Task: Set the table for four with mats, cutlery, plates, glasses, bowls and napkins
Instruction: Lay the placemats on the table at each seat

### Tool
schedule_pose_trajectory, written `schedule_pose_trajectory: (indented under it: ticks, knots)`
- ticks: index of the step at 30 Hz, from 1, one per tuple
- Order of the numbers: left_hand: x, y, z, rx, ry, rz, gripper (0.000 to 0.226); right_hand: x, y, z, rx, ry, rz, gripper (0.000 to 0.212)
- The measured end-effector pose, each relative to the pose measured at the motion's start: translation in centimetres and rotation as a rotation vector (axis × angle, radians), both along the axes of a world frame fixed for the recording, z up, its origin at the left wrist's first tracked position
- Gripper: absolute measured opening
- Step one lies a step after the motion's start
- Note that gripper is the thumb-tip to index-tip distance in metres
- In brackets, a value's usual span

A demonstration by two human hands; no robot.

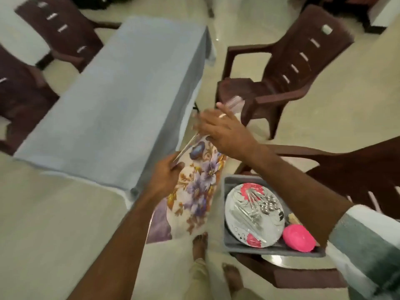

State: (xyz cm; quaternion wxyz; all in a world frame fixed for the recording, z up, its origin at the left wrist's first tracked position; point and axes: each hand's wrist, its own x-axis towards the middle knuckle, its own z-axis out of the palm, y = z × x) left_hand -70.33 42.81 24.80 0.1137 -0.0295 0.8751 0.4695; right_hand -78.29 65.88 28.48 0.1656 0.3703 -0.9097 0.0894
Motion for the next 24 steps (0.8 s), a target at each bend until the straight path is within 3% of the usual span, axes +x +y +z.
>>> schedule_pose_trajectory:
  ticks: [3,5,9,13,15,17,19,21,24]
  knots:
    - [5.1,-6.8,-0.8,0.154,-0.073,0.153,0.021,3.1,-3.5,-2.6,-0.256,0.006,-0.148,0.073]
    - [8.1,-10.3,-0.8,0.229,-0.066,0.223,0.022,5.4,-6.2,-4.2,-0.321,-0.065,-0.203,0.081]
    - [11.8,-16.3,-1.5,0.407,-0.102,0.366,0.024,8.2,-11.7,-9.2,-0.485,-0.394,-0.228,0.095]
    - [12.3,-23.6,-2.8,0.501,-0.099,0.452,0.026,9.6,-17.7,-13.8,-0.704,-0.915,-0.467,0.082]
    - [11.6,-28.3,-3.2,0.52,-0.107,0.472,0.026,10.4,-21.2,-14.2,-0.884,-1.256,-0.673,0.052]
    - [10.5,-32.4,-3.3,0.554,-0.137,0.479,0.035,10.9,-24.2,-13.8,-1.118,-1.503,-0.706,0.021]
    - [8.9,-36.2,-3.2,0.563,-0.149,0.501,0.034,10.6,-26.9,-13.2,-1.285,-1.516,-0.71,0.006]
    - [7.2,-38.8,-3.0,0.57,-0.157,0.499,0.032,9.9,-29.3,-13.0,-1.394,-1.473,-0.724,0.014]
    - [4.6,-41.4,-3.1,0.611,-0.194,0.484,0.032,8.4,-33.0,-12.9,-1.403,-1.431,-0.786,0.034]
